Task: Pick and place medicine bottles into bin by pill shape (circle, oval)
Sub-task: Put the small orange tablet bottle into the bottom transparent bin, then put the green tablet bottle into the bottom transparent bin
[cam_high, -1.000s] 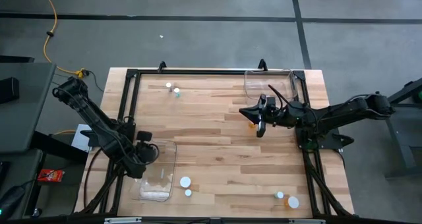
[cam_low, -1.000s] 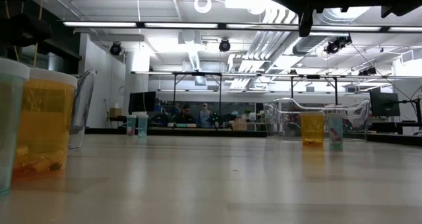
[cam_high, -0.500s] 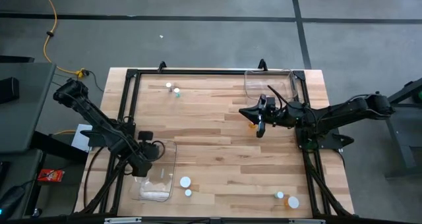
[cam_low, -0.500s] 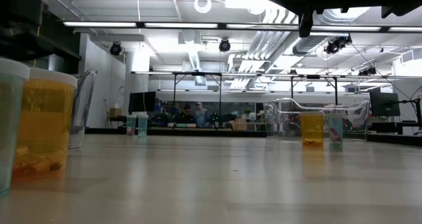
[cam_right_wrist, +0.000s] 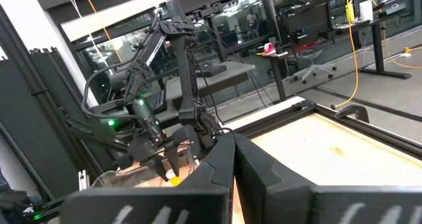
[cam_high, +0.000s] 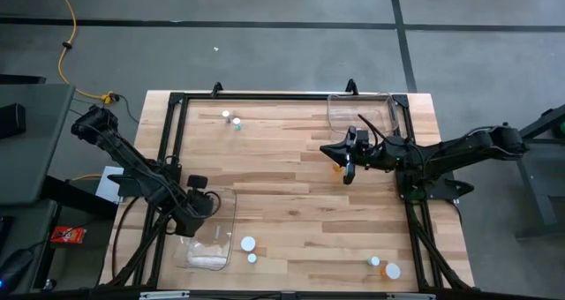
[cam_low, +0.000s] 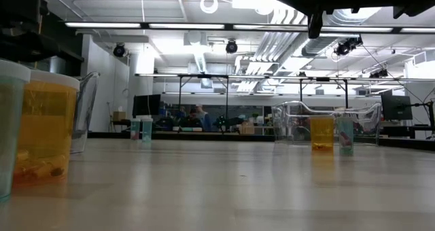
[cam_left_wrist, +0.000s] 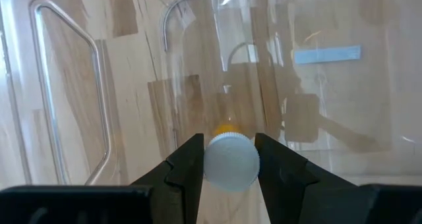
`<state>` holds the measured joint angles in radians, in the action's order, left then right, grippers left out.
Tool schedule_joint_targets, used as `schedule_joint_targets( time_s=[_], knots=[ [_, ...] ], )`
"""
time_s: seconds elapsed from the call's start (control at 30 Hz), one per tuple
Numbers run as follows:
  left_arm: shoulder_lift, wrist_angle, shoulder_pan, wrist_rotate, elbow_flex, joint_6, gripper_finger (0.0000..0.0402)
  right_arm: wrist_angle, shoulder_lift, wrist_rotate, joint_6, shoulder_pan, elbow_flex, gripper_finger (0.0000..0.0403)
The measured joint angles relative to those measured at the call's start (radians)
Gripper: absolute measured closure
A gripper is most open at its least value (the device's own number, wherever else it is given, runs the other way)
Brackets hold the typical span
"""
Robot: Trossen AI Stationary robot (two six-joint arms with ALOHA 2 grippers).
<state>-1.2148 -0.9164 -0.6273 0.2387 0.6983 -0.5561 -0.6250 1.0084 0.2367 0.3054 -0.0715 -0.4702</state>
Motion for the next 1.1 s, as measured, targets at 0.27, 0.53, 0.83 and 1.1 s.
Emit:
schedule_joint_targets(
  time_s=[0.27,0.53,0.83,1.1],
  knots=[
    [0.0,-0.001,0.0,-0.01,0.0,-0.017,0.0289,0.0,0.0,0.0,0.0,0.0,0.0,0.0402],
    [0.0,-0.002,0.0,-0.006,0.0,-0.047,0.025,0.0,0.0,0.0,0.0,0.0,0.0,0.0402],
    [0.008,-0.018,0.0,-0.053,0.043,-0.063,0.022,0.0,0.0,0.0,0.0,0.0,0.0,0.0402],
    [0.104,-0.153,0.005,0.036,0.294,0.038,0.022,0.0,0.0,0.0,0.0,0.0,0.0,0.0402]
  ],
)
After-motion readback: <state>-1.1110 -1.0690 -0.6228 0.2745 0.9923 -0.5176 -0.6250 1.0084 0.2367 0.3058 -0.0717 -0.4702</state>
